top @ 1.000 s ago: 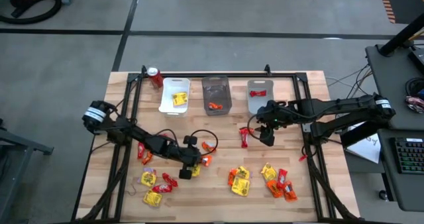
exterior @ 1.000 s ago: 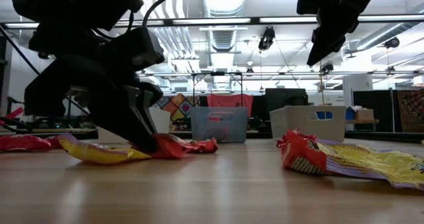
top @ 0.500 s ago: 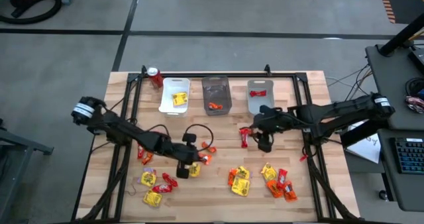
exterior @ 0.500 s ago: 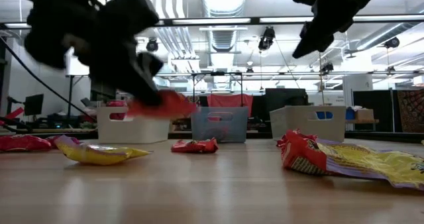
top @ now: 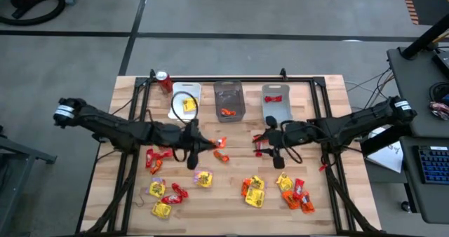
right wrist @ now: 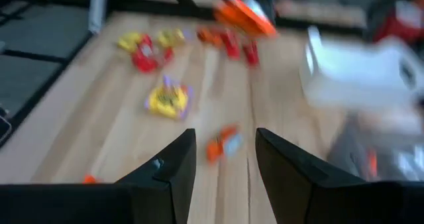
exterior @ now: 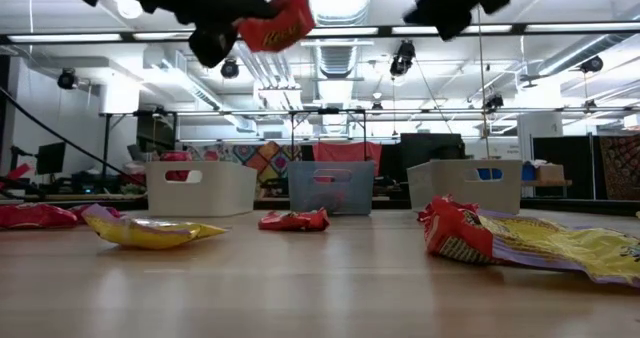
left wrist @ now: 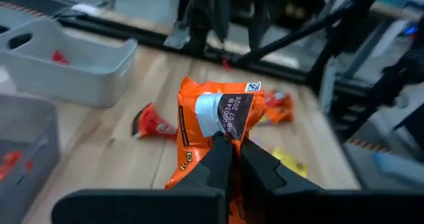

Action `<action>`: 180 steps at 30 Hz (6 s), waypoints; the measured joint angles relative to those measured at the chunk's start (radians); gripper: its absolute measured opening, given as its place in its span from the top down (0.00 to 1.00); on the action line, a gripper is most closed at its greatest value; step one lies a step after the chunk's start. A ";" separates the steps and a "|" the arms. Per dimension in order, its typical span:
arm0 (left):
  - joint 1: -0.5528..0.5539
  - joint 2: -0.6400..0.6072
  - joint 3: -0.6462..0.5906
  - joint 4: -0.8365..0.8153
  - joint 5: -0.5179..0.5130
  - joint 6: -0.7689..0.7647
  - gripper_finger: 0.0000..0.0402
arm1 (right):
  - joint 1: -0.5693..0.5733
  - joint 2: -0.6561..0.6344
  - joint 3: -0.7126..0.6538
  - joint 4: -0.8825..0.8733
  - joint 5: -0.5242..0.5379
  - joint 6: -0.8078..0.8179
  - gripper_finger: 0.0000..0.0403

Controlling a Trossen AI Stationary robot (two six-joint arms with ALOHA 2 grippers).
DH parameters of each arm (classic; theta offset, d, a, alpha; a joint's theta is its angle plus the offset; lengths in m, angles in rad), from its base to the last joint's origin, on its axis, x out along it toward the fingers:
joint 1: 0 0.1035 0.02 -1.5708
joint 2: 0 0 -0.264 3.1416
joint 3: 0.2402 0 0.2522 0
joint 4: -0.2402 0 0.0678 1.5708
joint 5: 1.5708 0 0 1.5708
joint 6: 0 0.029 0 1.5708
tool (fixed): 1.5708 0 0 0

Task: Sort candy
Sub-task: Put the orange chocolate into the black bin, then put the red chocolate into the gray bin

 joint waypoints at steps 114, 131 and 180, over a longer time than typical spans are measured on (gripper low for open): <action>0.183 -0.200 0.000 -0.949 0.094 -0.141 0.81 | -0.628 0.762 0.550 -0.003 0.155 0.227 0.63; -0.017 -0.116 -0.001 -1.016 -0.014 -0.059 0.66 | -0.476 0.531 0.550 -0.192 0.156 0.078 0.52; -0.041 0.322 -0.001 -1.042 -0.207 -0.186 0.96 | -0.161 0.159 0.523 -0.623 0.156 0.191 0.52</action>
